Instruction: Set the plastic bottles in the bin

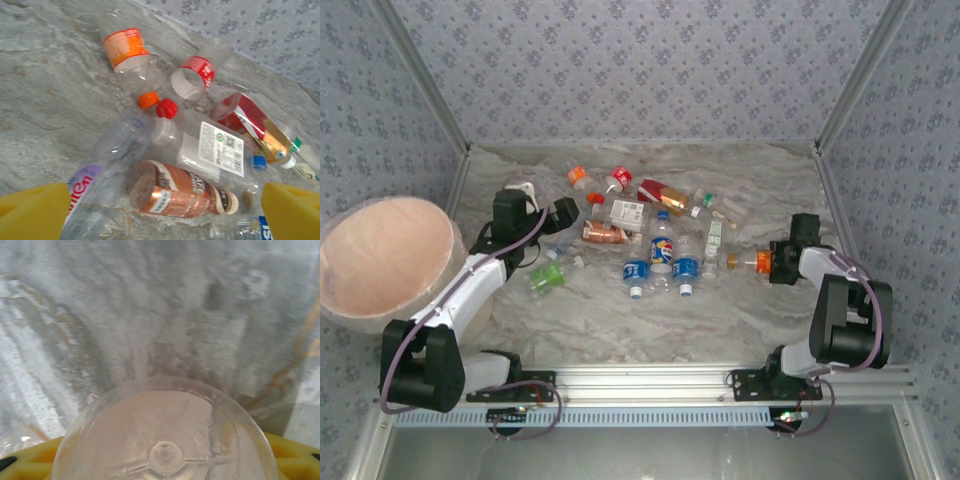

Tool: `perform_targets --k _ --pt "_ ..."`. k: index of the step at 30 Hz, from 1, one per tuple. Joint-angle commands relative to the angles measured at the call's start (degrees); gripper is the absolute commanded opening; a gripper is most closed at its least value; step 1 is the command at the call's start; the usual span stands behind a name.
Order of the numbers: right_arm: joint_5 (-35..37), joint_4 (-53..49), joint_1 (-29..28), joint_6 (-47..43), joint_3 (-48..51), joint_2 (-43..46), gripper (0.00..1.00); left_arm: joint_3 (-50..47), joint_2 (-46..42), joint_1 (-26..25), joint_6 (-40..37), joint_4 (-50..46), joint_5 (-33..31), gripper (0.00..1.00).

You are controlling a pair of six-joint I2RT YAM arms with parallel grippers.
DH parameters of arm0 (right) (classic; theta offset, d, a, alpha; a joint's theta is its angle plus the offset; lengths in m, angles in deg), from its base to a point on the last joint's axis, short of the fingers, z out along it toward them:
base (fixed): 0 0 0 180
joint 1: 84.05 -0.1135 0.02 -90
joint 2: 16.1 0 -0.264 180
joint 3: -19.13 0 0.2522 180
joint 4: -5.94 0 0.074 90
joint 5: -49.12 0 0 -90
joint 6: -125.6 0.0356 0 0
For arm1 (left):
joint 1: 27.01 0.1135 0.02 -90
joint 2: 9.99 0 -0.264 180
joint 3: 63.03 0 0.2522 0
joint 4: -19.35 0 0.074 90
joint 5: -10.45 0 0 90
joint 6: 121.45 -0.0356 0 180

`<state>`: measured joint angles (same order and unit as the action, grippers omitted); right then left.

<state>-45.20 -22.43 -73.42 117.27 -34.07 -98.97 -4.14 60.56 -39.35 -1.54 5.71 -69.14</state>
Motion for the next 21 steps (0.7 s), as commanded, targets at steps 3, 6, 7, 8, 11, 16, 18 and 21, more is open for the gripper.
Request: perform_targets --k 3,6,7,8,11,16,18,21 --pt "3.4 5.2 0.1 -13.0 -2.0 6.2 0.55 4.8 -0.1 -4.0 -4.7 0.6 3.1 0.98" --pt "3.1 5.0 -1.4 -22.5 -4.1 11.4 0.52 6.8 0.3 -7.4 -7.2 -0.2 3.4 0.98" --pt "3.1 4.7 -2.3 -25.2 -5.0 12.8 0.51 7.4 0.6 -8.5 -7.7 -0.3 3.7 0.98" --pt "2.9 4.5 -3.4 -27.8 -5.9 14.1 0.51 7.9 1.0 -9.4 -8.0 0.1 4.7 0.98" --pt "0.7 6.7 -7.4 -33.9 -7.6 16.8 0.51 9.6 2.4 -11.4 -8.2 1.2 8.8 0.98" --pt "-4.4 12.9 -14.9 -40.6 -10.0 17.7 0.50 12.7 4.7 -15.8 -11.0 0.9 15.1 0.98" --pt "-6.5 14.5 -18.4 -43.0 -11.3 17.2 0.50 13.2 5.3 -17.4 -12.1 1.4 17.2 0.98" --pt "-10.9 15.9 -23.4 -45.1 -14.3 15.3 0.50 14.4 6.2 -19.6 -13.9 1.8 21.1 0.98"
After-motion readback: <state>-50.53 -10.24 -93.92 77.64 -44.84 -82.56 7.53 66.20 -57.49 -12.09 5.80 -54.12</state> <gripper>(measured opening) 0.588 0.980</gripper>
